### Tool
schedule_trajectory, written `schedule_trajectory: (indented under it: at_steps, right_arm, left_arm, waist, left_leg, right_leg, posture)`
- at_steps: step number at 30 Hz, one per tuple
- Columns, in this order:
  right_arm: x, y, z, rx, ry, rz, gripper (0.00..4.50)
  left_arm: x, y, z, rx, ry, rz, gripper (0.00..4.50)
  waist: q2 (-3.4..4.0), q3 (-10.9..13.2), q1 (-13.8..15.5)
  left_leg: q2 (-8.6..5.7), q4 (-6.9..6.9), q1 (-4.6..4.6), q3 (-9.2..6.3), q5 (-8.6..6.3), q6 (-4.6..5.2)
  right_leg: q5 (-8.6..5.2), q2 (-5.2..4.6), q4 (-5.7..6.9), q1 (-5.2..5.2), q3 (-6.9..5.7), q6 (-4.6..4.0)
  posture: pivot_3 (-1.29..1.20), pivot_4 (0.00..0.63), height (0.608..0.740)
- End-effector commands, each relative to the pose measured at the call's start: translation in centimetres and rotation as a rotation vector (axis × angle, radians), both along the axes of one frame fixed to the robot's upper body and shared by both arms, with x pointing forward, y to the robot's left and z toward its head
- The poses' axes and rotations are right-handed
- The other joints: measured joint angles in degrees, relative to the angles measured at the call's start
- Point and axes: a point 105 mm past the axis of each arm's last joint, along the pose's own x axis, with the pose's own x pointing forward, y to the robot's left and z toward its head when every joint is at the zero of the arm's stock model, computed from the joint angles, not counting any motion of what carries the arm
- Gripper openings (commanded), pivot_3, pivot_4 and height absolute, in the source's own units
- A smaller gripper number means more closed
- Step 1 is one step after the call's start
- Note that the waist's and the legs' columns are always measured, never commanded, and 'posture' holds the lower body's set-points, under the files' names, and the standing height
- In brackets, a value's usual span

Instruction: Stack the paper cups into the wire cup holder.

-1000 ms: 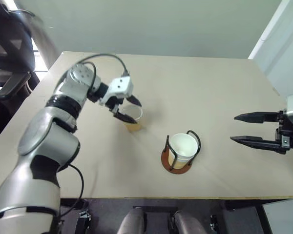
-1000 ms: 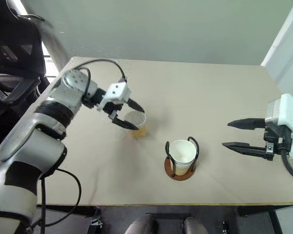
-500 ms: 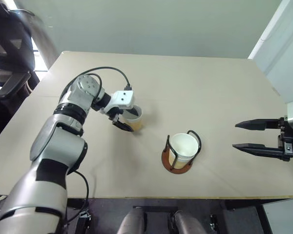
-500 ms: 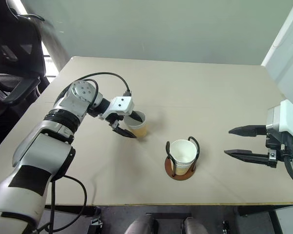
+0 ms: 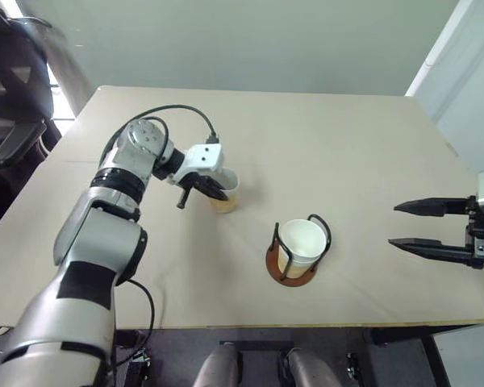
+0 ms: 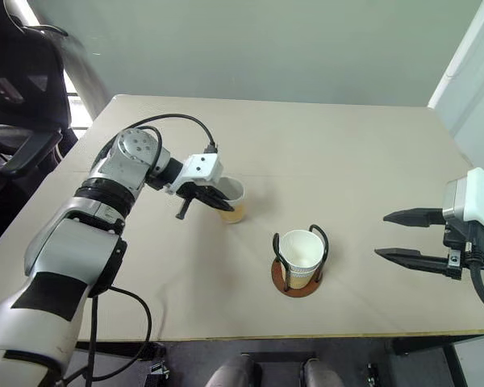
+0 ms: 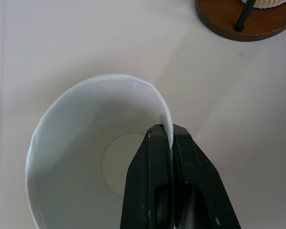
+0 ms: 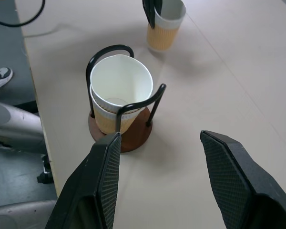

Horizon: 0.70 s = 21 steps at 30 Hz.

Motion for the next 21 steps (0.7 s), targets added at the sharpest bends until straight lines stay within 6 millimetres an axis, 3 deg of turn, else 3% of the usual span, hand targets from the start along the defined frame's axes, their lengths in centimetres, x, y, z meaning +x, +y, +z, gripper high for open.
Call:
schedule_trajectory:
  at_steps: [1, 5, 8, 10, 14, 17, 21]
  right_arm:
    - [-0.4, -0.2, 0.8, -0.013, -0.038, -0.008, 2.68]
    - [-0.9, -1.0, 1.0, -0.029, -0.037, -0.048, 2.68]
    - [-1.0, -1.4, 1.0, -0.037, -0.042, -0.069, 2.68]
    - [-1.2, -1.4, 1.0, -0.038, -0.051, -0.080, 2.68]
    - [-1.3, -1.3, 1.1, -0.037, -0.065, -0.096, 2.68]
    - [-1.8, -1.2, 1.0, -0.037, -0.069, -0.111, 2.68]
    - [-2.3, -1.3, 1.0, -0.037, -0.073, -0.135, 2.68]
  left_arm:
    - [-0.5, -2.0, 5.1, -0.077, -0.089, -0.094, 0.02]
    - [-3.5, -6.1, 13.7, -0.313, -0.152, -0.268, 0.02]
    - [-7.0, -8.6, 17.3, -0.467, -0.073, -0.429, 0.02]
    - [-9.5, -10.4, 18.7, -0.532, 0.011, -0.561, 0.02]
    - [-11.5, -11.8, 17.3, -0.479, 0.115, -0.663, 0.02]
    - [-11.7, -12.2, 13.9, -0.321, 0.136, -0.683, 0.02]
    - [-11.2, -12.4, 11.6, -0.184, 0.098, -0.701, 0.02]
  waist:
    - [-0.01, 0.00, 0.10]
    - [-0.11, 0.06, 0.51]
    - [0.04, -0.05, 0.44]
    - [0.15, -0.07, 0.33]
    - [0.29, 0.01, -0.11]
    - [0.31, 0.03, -0.66]
    - [0.30, 0.09, -0.99]
  left_leg:
    - [0.01, 0.00, -0.02, 0.00, 0.00, 0.00]
    - [0.02, 0.02, -0.25, 0.02, 0.03, 0.06]
    - [0.02, 0.02, -0.43, 0.17, 0.05, 0.04]
    - [0.00, -0.03, -0.30, 0.35, 0.02, 0.08]
    - [-0.05, -0.04, 0.04, 0.63, -0.02, 0.15]
    - [-0.04, -0.05, 0.19, 0.68, -0.07, 0.26]
    - [0.01, -0.01, 0.28, 0.63, -0.05, 0.23]
  right_leg:
    - [0.00, 0.00, 0.00, -0.01, 0.00, 0.00]
    - [0.06, -0.02, -0.03, -0.18, 0.00, 0.03]
    - [0.09, -0.12, -0.10, -0.34, 0.02, 0.04]
    - [0.04, -0.24, -0.18, -0.23, 0.04, 0.08]
    - [-0.01, -0.34, -0.07, -0.02, 0.13, 0.14]
    - [-0.01, -0.32, -0.01, 0.05, 0.13, 0.11]
    - [-0.02, -0.27, 0.01, 0.11, 0.14, 0.06]
  posture:
    - [0.00, 0.150, 0.740]
    - [0.00, 0.150, 0.740]
    - [0.00, 0.150, 0.740]
    - [0.00, 0.150, 0.740]
    - [0.00, 0.150, 0.740]
    - [0.00, 0.150, 0.740]
    - [0.00, 0.150, 0.740]
